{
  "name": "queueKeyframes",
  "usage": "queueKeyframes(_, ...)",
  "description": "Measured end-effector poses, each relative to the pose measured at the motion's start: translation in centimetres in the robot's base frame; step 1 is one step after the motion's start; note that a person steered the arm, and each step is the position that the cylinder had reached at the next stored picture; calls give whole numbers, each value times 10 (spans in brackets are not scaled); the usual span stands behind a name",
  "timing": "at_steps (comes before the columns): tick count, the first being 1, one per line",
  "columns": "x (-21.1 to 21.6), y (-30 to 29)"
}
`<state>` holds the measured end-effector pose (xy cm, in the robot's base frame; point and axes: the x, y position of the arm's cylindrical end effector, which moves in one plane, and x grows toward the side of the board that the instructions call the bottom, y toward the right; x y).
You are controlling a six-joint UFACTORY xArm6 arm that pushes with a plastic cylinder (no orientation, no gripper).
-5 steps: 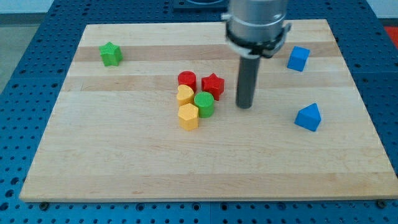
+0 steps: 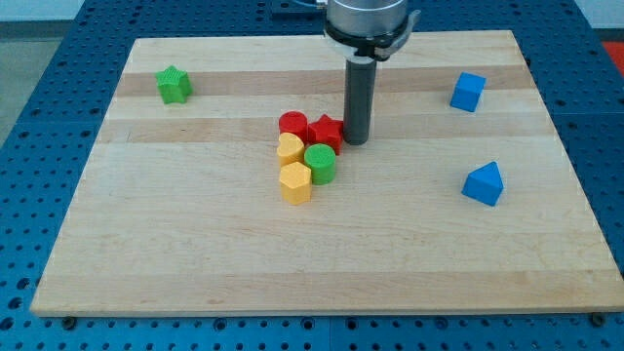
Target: Push the blue cube diagonal to the green star
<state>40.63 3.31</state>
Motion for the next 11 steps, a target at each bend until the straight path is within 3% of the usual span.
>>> queueKeyframes(2, 0, 43)
queueKeyframes(4, 0, 149)
queueKeyframes(5, -15, 217)
queueKeyframes(6, -53, 231)
queueKeyframes(7, -76, 171)
queueKeyframes(8, -77, 70)
queueKeyframes(9, -77, 42)
queueKeyframes(10, -77, 56)
queueKeyframes(11, -77, -13)
